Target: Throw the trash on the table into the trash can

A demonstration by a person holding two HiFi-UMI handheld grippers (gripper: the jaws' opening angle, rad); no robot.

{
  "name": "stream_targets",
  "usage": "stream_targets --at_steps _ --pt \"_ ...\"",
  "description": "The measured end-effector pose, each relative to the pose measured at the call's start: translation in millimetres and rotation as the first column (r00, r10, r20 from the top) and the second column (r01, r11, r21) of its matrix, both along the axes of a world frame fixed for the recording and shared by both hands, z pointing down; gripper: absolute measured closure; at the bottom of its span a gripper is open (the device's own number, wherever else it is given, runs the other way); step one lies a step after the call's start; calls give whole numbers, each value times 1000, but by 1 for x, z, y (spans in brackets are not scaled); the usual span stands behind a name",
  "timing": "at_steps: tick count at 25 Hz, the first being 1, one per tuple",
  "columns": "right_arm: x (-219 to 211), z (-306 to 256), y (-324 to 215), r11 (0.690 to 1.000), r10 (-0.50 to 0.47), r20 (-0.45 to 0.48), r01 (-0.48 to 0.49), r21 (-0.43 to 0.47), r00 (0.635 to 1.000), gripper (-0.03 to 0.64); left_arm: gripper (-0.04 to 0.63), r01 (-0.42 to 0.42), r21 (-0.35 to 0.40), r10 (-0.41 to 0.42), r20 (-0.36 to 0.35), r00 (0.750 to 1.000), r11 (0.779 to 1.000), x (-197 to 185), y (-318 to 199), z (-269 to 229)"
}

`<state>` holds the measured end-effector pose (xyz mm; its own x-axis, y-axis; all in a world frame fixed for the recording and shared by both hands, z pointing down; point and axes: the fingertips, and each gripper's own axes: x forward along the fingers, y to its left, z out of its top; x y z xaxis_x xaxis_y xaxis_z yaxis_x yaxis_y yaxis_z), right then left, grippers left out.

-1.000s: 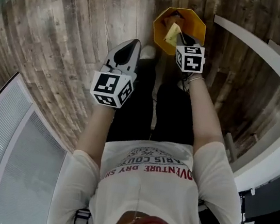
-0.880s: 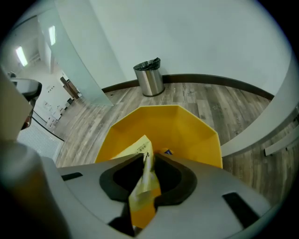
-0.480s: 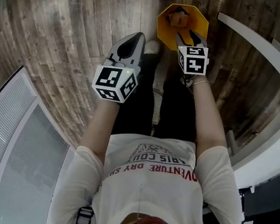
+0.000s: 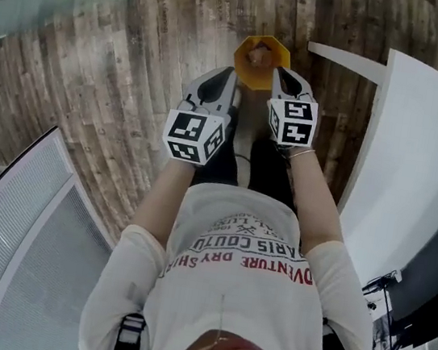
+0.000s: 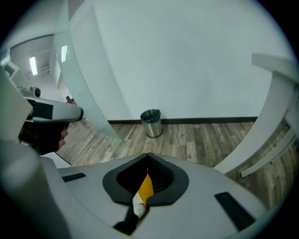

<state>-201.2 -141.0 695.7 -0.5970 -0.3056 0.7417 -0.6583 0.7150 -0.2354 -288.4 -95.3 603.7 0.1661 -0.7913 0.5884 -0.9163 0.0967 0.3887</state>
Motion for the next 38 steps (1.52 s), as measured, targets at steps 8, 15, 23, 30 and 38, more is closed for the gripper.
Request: stream_targets --at_steps 8,15,23,30,38 --pt "41 -190 -26 972 160 149 -182 150 976 591 572 -192 182 192 14 981 964 48 -39 -156" --pt "135 -290 -26 886 375 229 -420 198 898 591 572 -385 264 385 54 921 884 131 -57 -234" --pt "311 -365 5 659 591 282 -654 371 755 591 572 -636 406 649 125 750 656 300 -61 -308" --pt "487 -383 103 367 807 305 -833 414 507 591 572 -796 455 841 163 515 400 475 -4 -324" --pt "610 -386 227 121 909 304 -879 462 285 591 572 -853 482 941 144 305 202 604 81 -329"
